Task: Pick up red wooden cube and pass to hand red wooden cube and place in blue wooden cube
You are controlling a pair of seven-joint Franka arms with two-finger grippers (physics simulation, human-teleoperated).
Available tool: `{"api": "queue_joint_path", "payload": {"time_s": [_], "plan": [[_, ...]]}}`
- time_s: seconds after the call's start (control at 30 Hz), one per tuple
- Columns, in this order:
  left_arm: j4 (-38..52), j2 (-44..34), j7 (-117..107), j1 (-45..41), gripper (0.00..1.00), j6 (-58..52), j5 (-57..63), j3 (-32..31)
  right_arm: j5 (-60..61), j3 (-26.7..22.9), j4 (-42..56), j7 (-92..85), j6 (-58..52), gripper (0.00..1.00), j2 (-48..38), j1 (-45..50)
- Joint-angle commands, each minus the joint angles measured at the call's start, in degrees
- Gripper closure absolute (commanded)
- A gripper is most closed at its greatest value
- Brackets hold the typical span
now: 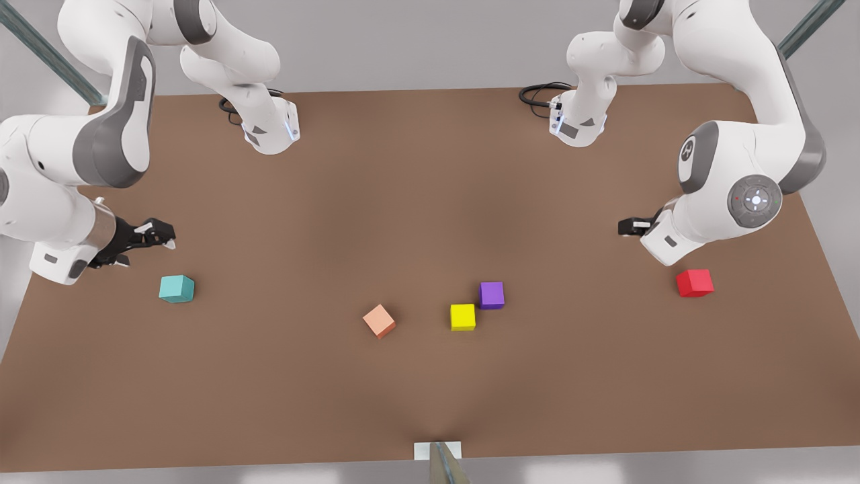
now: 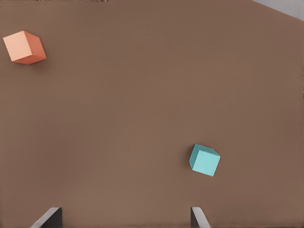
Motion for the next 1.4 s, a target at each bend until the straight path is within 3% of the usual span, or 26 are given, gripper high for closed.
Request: {"api": "queue_joint_path", "payload": {"time_s": [0.0, 0.1, 0.17, 0.33, 0.5, 1.37], "plan": [[0.02, -0.07, 1.11, -0.01, 0.00, -1.56, 0.06, 0.00, -0.24, -0.07, -0.01, 14.60, 0.62, 0.00, 0.02, -0.08], [0.11, 4.40, 10.93, 4.03, 0.00, 0.54, 0.33, 1.49, -0.07, -0.07, -0.01, 14.60, 0.71, 0.00, 0.10, -0.08], [0.02, 10.47, 27.11, 7.46, 0.00, 10.21, -0.11, 7.29, -0.16, -0.07, -0.01, 14.60, 1.15, 0.00, 0.19, -0.08], [-0.68, 20.31, 38.10, 16.24, 0.00, 20.84, -0.90, 11.25, -0.24, -0.07, -0.45, 14.51, 1.24, 0.00, 0.19, -0.26], [-11.40, 20.23, 42.41, 17.30, 0.00, 36.32, -0.82, 13.36, -0.24, -0.07, -0.97, 14.42, 1.24, 0.00, 0.10, -0.44], [-13.51, 26.65, 35.47, 18.09, 0.00, 39.04, -2.92, 13.71, 0.20, -0.25, -4.05, 13.63, 3.87, 0.00, -0.07, -0.79]]}}
